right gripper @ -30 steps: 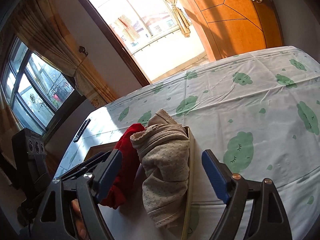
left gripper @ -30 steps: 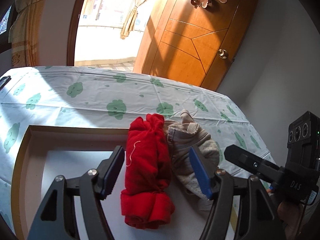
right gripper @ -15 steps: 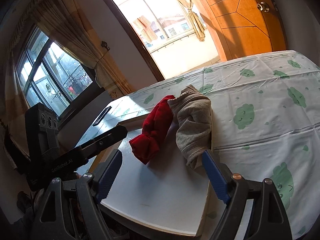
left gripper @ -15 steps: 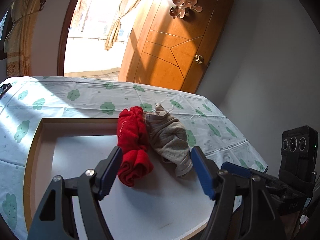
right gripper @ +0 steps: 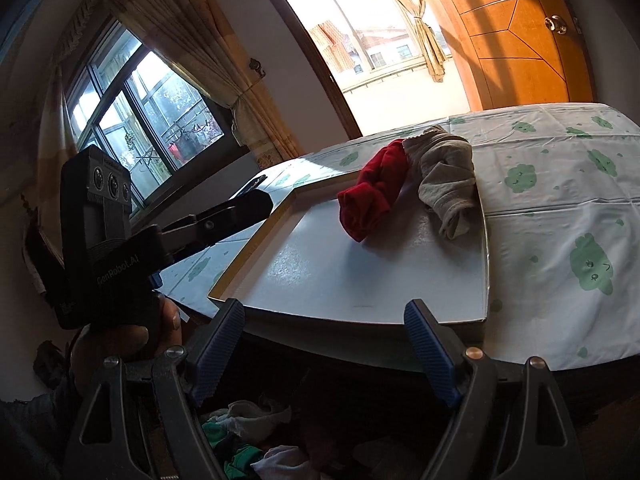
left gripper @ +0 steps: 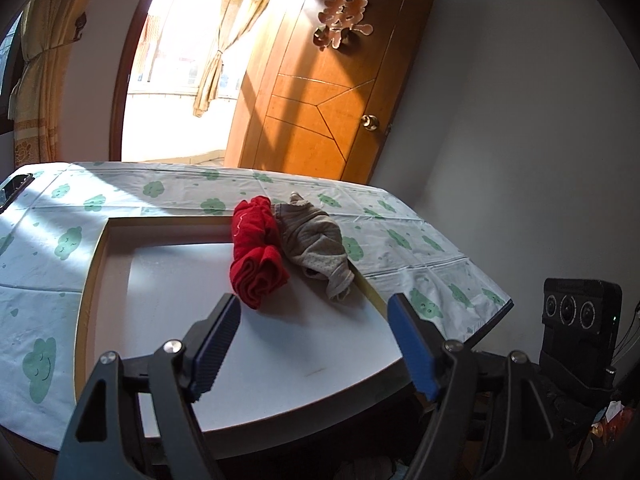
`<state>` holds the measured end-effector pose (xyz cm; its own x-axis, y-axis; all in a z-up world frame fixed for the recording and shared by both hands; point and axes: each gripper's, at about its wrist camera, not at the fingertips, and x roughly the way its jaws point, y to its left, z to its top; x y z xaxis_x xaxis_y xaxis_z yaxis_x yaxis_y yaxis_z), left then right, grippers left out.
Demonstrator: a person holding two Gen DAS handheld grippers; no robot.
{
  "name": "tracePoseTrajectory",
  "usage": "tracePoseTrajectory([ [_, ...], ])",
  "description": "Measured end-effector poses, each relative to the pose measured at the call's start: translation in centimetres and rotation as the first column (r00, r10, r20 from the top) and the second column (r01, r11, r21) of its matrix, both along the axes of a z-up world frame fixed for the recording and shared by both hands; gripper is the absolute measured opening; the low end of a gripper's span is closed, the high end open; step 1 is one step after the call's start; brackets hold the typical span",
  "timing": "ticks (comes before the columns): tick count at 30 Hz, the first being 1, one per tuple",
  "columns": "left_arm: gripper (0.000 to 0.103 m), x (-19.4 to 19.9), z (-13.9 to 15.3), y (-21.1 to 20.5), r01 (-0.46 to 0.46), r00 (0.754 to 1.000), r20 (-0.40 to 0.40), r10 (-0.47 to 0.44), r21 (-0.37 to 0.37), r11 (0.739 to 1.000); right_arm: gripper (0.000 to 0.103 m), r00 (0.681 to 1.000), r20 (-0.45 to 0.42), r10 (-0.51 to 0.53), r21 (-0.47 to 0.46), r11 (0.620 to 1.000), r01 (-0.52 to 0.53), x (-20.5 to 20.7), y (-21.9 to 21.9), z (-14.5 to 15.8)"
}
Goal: Take underwear out of drawer
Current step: 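Lower both open grippers back into the drawer of clothes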
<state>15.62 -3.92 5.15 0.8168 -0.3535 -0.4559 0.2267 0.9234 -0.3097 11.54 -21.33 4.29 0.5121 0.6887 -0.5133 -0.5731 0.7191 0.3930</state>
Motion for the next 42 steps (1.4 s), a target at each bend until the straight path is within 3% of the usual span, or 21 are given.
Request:
tracePoseTrajectory([
  [13,0.077,-4.5,-2.1,-0.7,0.056,0.998,-0.016,-0.055,0.059,0.997,0.084,0.999,0.029,0.041,-0.008,0.999,-0.041,-4.2,0.1,-1.3],
  [30,0.077,-10.0,-7.2,1.4,0.009,0.996,-0.092,-0.001,0.081,0.997,0.084,0.999,-0.035,0.032,-0.025,0.999,-0.033,-7.2,-0.9,-6.1],
  [42,0.077,-13.1,-10.7,4.6,-0.078,0.983,-0.157,0.100,0.139,0.987,0.084,0.992,-0.022,0.121,-0.200,0.972,-0.123,-8.0,2.8,-8.6],
])
